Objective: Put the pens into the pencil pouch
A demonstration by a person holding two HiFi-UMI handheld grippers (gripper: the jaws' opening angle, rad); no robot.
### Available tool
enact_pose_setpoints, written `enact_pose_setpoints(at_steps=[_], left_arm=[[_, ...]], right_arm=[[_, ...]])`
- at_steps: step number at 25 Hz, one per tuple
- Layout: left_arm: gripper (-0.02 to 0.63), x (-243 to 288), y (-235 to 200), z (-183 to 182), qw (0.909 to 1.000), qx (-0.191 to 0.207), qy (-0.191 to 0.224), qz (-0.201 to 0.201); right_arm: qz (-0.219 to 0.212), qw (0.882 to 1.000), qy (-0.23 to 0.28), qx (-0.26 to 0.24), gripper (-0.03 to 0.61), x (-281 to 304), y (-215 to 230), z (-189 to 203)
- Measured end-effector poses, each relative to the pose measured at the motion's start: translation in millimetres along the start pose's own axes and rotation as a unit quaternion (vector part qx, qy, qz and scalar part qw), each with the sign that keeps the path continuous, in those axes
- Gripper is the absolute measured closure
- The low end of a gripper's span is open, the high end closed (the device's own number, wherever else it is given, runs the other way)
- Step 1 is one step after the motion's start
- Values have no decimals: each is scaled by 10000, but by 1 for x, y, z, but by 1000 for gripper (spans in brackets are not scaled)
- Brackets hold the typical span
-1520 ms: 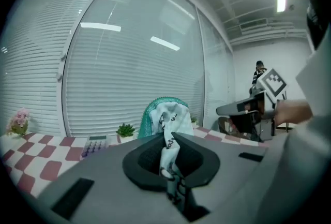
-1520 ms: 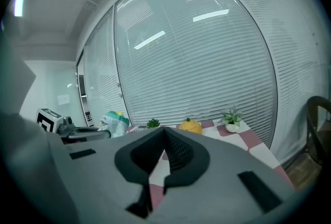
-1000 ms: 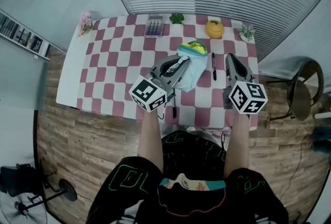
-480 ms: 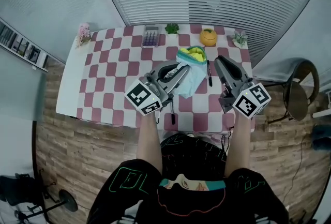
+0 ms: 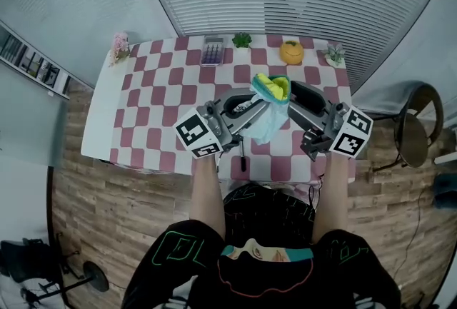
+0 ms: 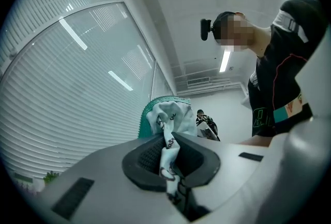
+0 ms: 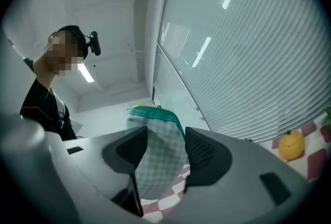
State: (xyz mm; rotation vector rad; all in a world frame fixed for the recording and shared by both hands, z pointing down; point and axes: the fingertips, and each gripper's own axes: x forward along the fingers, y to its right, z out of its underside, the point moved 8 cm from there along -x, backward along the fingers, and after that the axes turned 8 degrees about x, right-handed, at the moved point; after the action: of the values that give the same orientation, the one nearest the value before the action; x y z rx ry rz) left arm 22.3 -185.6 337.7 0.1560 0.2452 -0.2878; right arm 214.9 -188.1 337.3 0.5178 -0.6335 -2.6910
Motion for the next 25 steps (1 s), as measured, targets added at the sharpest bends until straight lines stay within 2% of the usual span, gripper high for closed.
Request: enact_pose_setpoints(at_steps=[3,8,10,14,16,25], left_arm=[[591,1,3,-1,9997,-27,-97,218],[590,4,8,-1,9990,-48,-190,394],[589,4,9,-1,9989,-48,-225,414],[586,2,6,0,9990,-52,-268,353],[581,0,4,0,9992,-60,-272,289],[565,-14,-3,6,9993,-116,-342,89]], right_arm=[[-317,9993,-79,169,360,7,-2,6],[-525,9984,-189,68,367,11,-8,9],[-593,9980,-234,28,402,10,-10,9],[-525,9983,-226,-131,523,8,-11,8],[-499,9982,-204,-248,549,7,-11,7],[-442,9953,-162,-850,565,-6,-14,-2]])
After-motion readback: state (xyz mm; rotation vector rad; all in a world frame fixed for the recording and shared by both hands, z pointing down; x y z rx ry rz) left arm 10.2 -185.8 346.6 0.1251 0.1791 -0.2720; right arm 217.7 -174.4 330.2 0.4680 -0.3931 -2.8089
